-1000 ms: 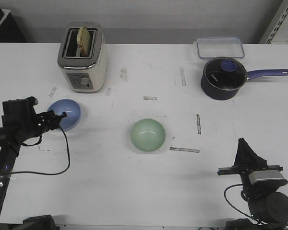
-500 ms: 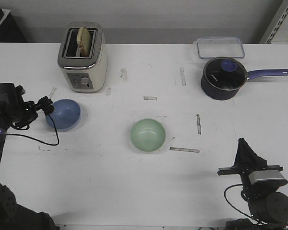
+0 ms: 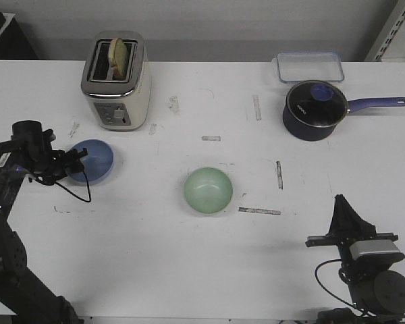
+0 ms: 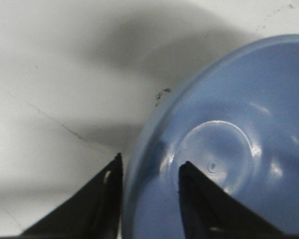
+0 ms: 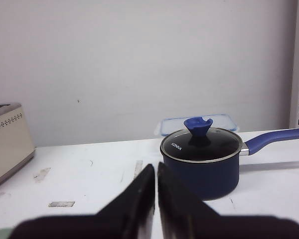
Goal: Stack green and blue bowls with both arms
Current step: 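Lift the blue bowl with the left gripper over the green bowl, then lower the blue bowl into the green bowl and open the left gripper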
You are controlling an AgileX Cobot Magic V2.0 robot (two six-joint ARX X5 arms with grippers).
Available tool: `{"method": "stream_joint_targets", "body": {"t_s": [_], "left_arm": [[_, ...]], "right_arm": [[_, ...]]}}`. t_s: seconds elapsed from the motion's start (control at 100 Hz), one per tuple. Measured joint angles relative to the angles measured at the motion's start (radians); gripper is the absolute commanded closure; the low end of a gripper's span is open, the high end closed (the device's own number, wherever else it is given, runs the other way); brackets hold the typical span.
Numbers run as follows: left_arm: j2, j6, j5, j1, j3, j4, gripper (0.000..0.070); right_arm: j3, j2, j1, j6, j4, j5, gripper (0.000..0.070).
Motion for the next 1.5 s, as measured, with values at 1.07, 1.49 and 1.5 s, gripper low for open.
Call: {"method": "stream_joint_targets", "body": {"t_s": [1.07,1.49,1.5], "left_arm": [[0.002,-0.102,0.153,-0.706,0.3,-0.115,0.07],[0.106,-0.132,0.153,-0.772,0.299,-0.105,0.0495],[0.106,-0.132,0.153,-0.772,0.299,-0.105,0.0481]], "right_arm": [[0.0,0.0,0.0,0.0,0.0,0.0,0.0697],[0.0,0.0,0.0,0.0,0.0,0.0,0.0697],[0.0,0.0,0.0,0.0,0.0,0.0,0.0697]]}}
